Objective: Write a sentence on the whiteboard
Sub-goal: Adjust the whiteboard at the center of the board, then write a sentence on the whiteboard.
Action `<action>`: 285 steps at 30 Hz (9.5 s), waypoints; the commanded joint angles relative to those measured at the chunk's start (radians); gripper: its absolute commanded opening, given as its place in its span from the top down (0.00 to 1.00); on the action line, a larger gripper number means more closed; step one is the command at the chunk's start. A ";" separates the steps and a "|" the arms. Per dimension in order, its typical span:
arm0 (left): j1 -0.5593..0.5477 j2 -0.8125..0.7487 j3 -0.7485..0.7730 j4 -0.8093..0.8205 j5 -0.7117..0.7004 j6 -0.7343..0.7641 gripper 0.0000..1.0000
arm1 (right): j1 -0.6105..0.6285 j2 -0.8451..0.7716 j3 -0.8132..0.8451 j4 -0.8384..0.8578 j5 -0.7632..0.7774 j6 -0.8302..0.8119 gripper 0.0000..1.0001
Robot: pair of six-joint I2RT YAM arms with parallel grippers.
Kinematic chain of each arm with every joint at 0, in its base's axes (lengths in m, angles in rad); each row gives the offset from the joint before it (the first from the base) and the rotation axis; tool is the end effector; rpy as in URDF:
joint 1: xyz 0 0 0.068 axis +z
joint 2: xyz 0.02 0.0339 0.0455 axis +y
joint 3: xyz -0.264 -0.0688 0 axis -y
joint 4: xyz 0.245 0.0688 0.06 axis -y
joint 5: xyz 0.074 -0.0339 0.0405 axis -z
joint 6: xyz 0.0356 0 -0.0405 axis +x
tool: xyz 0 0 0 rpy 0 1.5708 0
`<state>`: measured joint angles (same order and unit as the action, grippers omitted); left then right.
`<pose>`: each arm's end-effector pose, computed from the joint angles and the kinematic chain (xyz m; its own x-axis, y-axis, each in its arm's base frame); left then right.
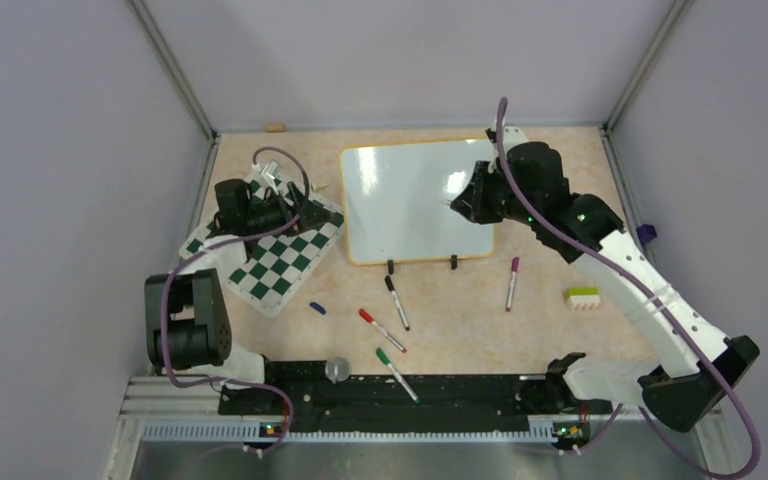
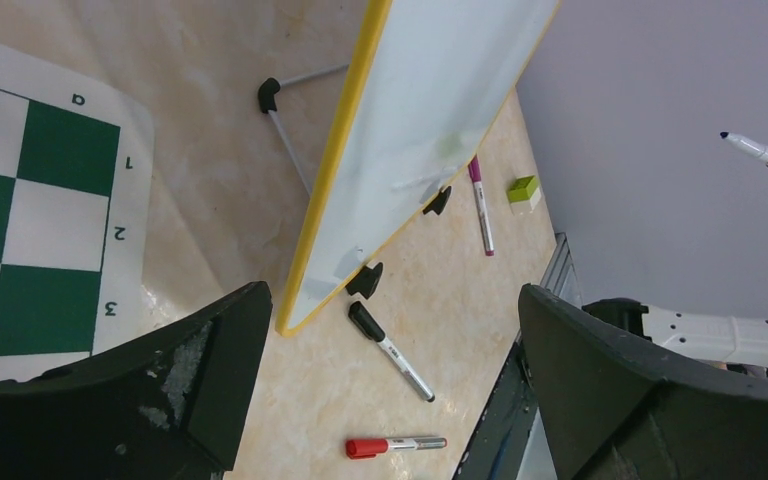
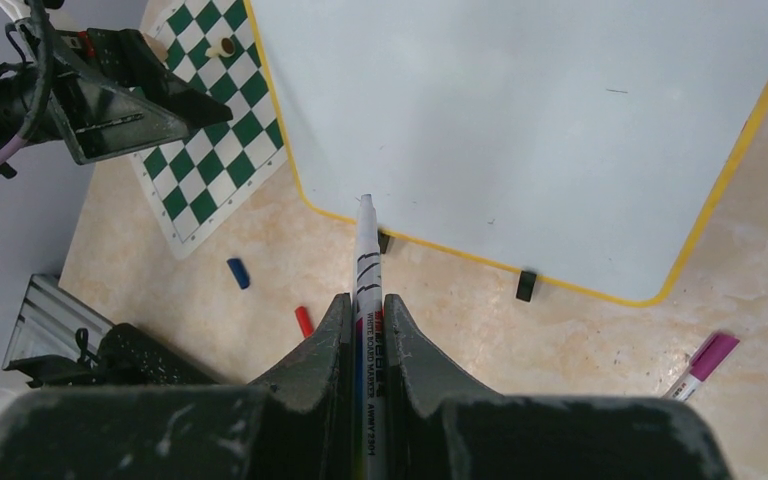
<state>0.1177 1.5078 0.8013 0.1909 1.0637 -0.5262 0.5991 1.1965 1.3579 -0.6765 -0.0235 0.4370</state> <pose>0.3096 0.0053 0.2186 -0.7741 -0.3371 -0.5358 0.3578 0.4652 -0.8097 0.2068 0.1422 0.4038 -0.6143 0.0929 -0.7836 -0.3539 0.8551 0.3788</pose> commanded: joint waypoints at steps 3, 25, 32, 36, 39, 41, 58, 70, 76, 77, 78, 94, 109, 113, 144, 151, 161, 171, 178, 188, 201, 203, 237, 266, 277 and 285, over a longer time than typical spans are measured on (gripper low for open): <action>0.005 0.016 0.020 0.123 0.030 -0.014 0.01 | -0.015 -0.017 0.011 0.049 0.017 -0.032 1.00; 0.005 0.127 0.124 0.212 0.156 -0.034 0.12 | -0.052 0.054 0.122 0.041 -0.023 -0.089 1.00; 0.005 0.152 0.076 0.357 0.191 -0.052 0.07 | -0.053 0.101 0.120 0.069 -0.030 -0.064 1.00; 0.006 0.158 -0.002 0.580 0.163 -0.101 0.11 | -0.054 0.128 0.163 0.062 -0.043 -0.021 1.00; 0.002 0.190 -0.079 0.887 0.109 -0.201 0.34 | -0.054 0.144 0.186 0.062 -0.068 -0.037 1.00; 0.001 0.238 -0.134 1.153 0.072 -0.285 0.44 | -0.054 0.158 0.209 0.045 -0.051 -0.042 1.00; -0.007 0.427 0.035 1.359 0.143 -0.508 0.18 | -0.066 0.242 0.290 0.049 -0.098 -0.118 1.00; -0.027 0.574 0.111 1.427 0.128 -0.516 0.17 | -0.066 0.284 0.352 0.086 -0.120 -0.106 1.00; -0.062 0.592 0.127 1.427 0.149 -0.499 0.17 | -0.067 0.277 0.329 0.118 -0.154 -0.107 1.00; -0.068 0.595 0.126 1.427 0.150 -0.496 0.17 | -0.067 0.272 0.318 0.127 -0.154 -0.110 1.00; -0.072 0.597 0.126 1.427 0.153 -0.492 0.18 | -0.067 0.264 0.306 0.137 -0.151 -0.114 1.00; -0.164 0.606 0.050 1.427 0.146 -0.364 1.00 | -0.081 0.148 0.157 0.182 -0.110 -0.166 1.00; -0.224 0.672 0.112 1.429 0.184 -0.405 1.00 | -0.101 0.032 0.037 0.150 -0.075 -0.169 1.00; -0.207 0.651 0.112 1.427 0.234 -0.370 1.00 | -0.102 0.009 0.004 0.145 -0.075 -0.176 1.00; -0.148 0.601 0.116 1.429 0.308 -0.412 0.66 | -0.104 -0.004 -0.048 0.189 -0.070 -0.199 1.00; -0.147 0.558 -0.020 1.429 0.175 -0.299 0.76 | -0.103 0.016 -0.010 0.198 -0.085 -0.199 1.00; -0.092 0.453 -0.093 1.426 0.254 -0.177 0.58 | -0.103 0.080 0.050 0.188 -0.105 -0.196 1.00; -0.083 0.490 -0.060 1.427 0.186 -0.237 0.66 | -0.103 0.120 0.094 0.184 -0.106 -0.178 1.00; -0.088 0.494 -0.055 1.427 0.182 -0.207 0.85 | -0.103 0.123 0.080 0.203 -0.111 -0.165 1.00; -0.093 0.500 -0.037 1.427 0.198 -0.208 0.25 | -0.103 0.159 0.103 0.224 -0.134 -0.141 1.00; -0.096 0.505 -0.032 1.429 0.150 -0.241 0.18 | 0.000 0.265 0.211 0.211 -0.016 -0.152 1.00; -0.095 0.513 -0.017 1.427 0.160 -0.254 0.17 | 0.005 0.273 0.216 0.220 -0.025 -0.149 1.00; -0.139 0.689 0.238 1.427 0.287 -0.481 0.39 | 0.058 0.347 0.273 0.277 -0.012 -0.202 1.00; -0.174 0.685 0.244 1.427 0.320 -0.478 0.07 | 0.165 0.535 0.472 0.211 0.167 -0.233 1.00; -0.174 0.689 0.244 1.427 0.315 -0.485 0.90 | 0.174 0.578 0.518 0.188 0.178 -0.224 1.00; -0.173 0.680 0.229 1.427 0.315 -0.474 1.00 | 0.204 0.680 0.665 0.095 0.229 -0.207 1.00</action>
<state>-0.0551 2.2017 1.0340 1.5188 1.3685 -1.0420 0.7784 1.8351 1.9217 -0.5346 0.1650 0.2195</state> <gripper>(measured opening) 0.109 0.092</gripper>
